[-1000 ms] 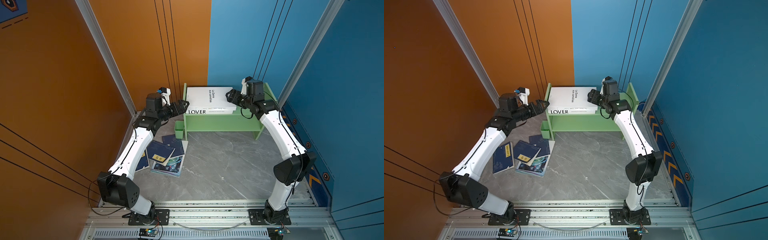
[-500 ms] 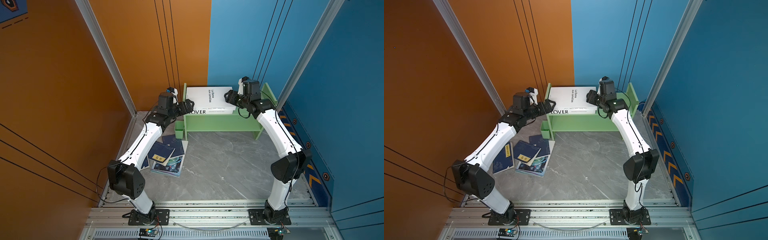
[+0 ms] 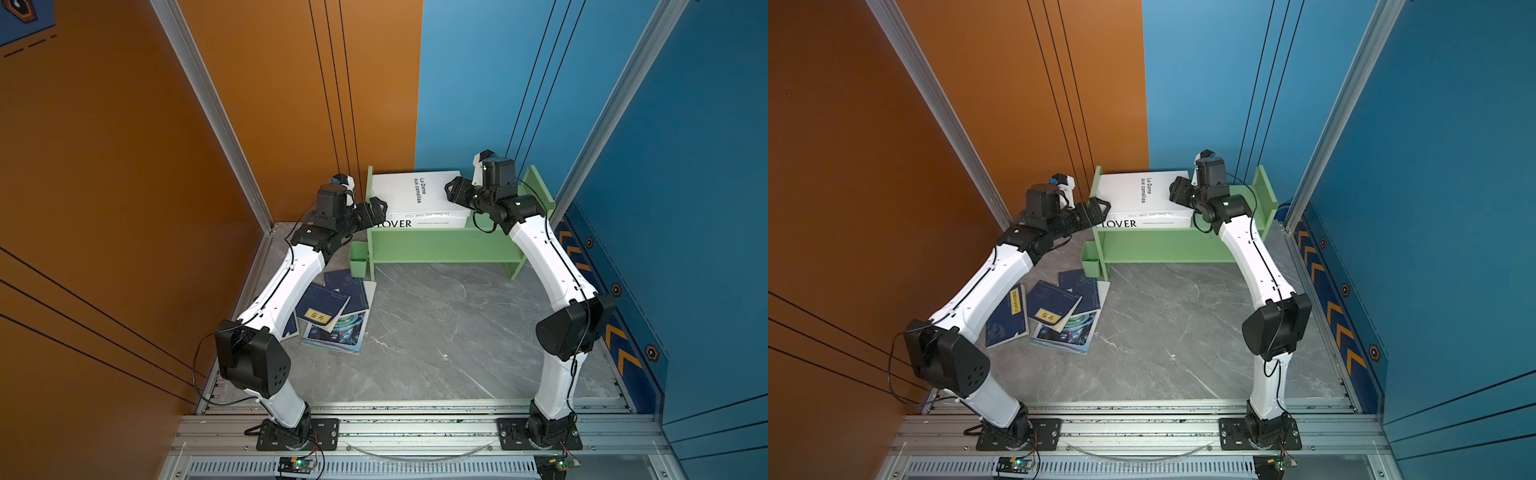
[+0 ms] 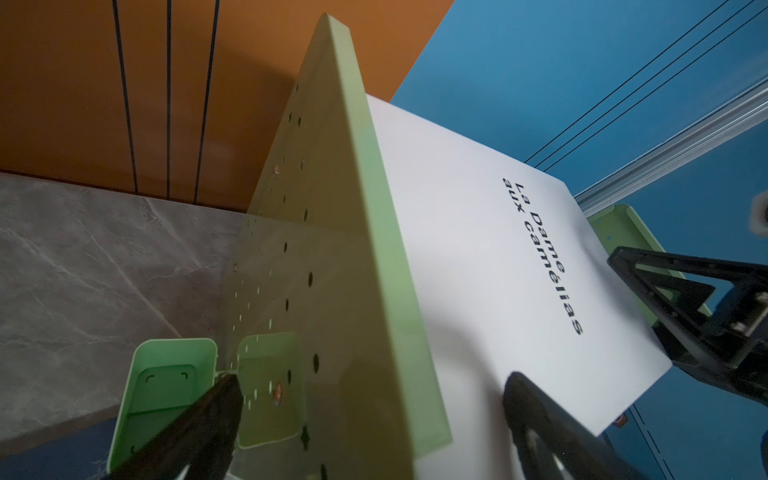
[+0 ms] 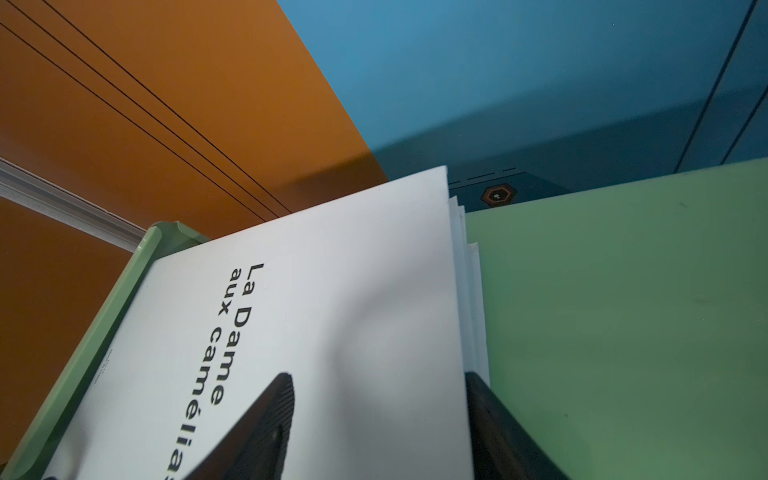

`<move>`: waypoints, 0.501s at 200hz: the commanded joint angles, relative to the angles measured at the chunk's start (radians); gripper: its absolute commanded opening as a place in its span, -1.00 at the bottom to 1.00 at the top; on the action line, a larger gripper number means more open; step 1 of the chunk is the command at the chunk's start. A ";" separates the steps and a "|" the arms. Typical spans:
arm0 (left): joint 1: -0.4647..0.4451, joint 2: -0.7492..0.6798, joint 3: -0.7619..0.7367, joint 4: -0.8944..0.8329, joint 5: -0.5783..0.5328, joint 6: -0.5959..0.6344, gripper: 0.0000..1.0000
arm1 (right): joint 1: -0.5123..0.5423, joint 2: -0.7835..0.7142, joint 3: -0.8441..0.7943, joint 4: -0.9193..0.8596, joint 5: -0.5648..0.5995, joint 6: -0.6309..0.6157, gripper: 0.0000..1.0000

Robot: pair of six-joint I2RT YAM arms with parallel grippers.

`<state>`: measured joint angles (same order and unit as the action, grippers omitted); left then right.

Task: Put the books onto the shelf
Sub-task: 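Push the white book's edges with both grippers to square it on LOVER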

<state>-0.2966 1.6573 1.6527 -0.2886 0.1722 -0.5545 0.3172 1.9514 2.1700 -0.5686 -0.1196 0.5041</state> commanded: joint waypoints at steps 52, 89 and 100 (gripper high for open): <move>-0.008 0.013 0.048 0.013 0.019 0.002 0.97 | 0.017 0.008 0.024 -0.022 -0.028 -0.005 0.44; -0.005 0.007 0.048 0.024 0.040 0.014 0.97 | 0.011 -0.005 0.020 -0.036 -0.013 -0.009 0.48; -0.003 -0.001 0.048 0.031 0.055 0.024 0.96 | 0.008 -0.013 0.019 -0.042 -0.006 -0.013 0.51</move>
<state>-0.2966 1.6650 1.6650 -0.2848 0.1871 -0.5564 0.3206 1.9518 2.1704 -0.5686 -0.1230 0.5037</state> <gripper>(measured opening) 0.984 0.742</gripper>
